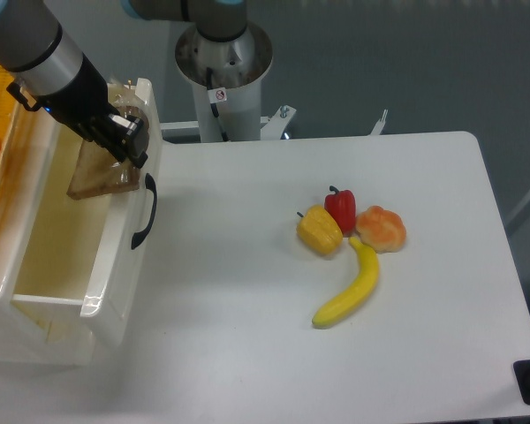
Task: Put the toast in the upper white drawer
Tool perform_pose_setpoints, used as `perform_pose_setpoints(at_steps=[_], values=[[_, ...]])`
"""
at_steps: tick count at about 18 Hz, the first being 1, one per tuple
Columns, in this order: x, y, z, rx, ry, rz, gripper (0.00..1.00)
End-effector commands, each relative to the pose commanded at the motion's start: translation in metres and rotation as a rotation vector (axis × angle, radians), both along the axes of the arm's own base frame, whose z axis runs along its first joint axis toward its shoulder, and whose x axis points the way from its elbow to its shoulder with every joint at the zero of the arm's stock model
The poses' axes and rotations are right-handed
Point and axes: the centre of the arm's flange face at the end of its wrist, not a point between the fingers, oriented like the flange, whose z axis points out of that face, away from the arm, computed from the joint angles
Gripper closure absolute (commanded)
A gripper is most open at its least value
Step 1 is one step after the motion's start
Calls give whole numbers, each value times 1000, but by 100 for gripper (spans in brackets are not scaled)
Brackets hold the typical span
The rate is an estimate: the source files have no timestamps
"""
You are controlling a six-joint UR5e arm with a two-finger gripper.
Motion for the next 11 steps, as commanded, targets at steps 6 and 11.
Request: perform_pose_setpoints(at_steps=[6, 11], values=[[5, -9, 17, 58, -61, -7, 42], [-16, -24, 22, 72, -67, 44, 0]])
